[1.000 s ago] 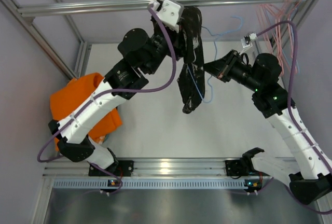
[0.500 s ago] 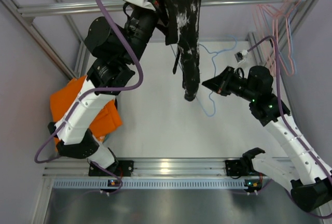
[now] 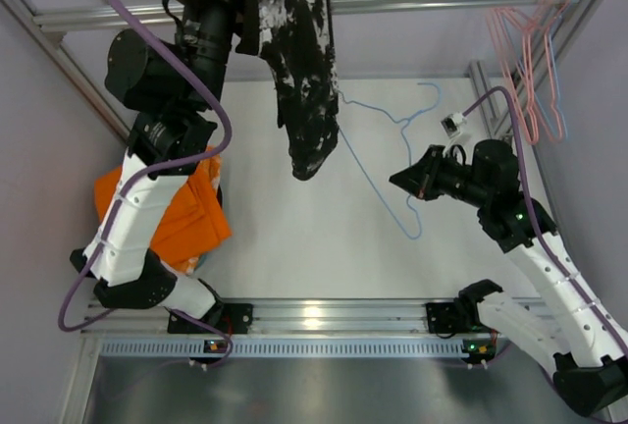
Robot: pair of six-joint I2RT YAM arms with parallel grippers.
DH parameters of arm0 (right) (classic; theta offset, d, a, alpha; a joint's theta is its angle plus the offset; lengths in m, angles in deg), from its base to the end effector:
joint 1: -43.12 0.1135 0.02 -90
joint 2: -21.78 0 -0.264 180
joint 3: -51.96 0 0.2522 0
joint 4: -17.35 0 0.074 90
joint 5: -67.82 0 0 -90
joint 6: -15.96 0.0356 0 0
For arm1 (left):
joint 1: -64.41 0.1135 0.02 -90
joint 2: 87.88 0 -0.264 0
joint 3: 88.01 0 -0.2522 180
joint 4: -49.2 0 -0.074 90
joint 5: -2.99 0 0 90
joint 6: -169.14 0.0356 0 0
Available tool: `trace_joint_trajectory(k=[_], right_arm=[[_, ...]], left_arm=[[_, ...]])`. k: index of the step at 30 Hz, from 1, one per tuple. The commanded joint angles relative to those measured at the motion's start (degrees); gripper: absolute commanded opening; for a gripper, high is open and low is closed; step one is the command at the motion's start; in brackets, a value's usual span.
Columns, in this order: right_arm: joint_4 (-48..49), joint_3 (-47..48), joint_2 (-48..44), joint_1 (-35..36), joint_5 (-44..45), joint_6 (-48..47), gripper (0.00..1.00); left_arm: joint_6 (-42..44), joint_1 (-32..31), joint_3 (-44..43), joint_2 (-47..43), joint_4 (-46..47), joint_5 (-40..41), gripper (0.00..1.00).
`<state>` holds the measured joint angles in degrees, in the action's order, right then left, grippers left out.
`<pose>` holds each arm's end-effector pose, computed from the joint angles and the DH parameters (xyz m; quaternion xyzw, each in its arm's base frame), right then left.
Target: Remove the trousers from the hanger
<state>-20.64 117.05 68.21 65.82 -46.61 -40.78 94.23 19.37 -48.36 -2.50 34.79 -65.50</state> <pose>0.1580 0.0820 0.3502 -0.0485 0.8052 0.4176 0.4182 0.1681 -0.1499 0.6528 0.0591 0.4405 -0.1552 0.8823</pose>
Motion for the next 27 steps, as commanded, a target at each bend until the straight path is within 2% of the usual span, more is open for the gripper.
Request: trace_joint_trajectory(k=[1,6,12,20,27], right_arm=[[-0.29,0.87,-1.52,-0.37,-1.59,-5.30,0.00],[-1.87,1.93,-1.44,-0.46,-1.85,-8.20,0.00],[-3.46,3.60,-0.38,-0.46,-2.91,-9.00,0.00],[-5.74,6.50,-0.38,-0.37,-3.52,-11.19,0.00],[-6.27,9.75,1.02,-0.46,-7.03,-10.58,0.00]], left_arm=[[-2.61,4.42,1.25,-6.88,9.00,1.24,0.00],[-7.26,14.61,5.54,-12.69,6.36,2.65,0.00],[-10.87,25.77,13.20,-23.75,1.44,6.24,0.00],[-6.75,40.53,28.92,-40.28,1.08,12.66,0.00],[2.73,47.05,38.07,-52.58,3.80,13.99,0.00]])
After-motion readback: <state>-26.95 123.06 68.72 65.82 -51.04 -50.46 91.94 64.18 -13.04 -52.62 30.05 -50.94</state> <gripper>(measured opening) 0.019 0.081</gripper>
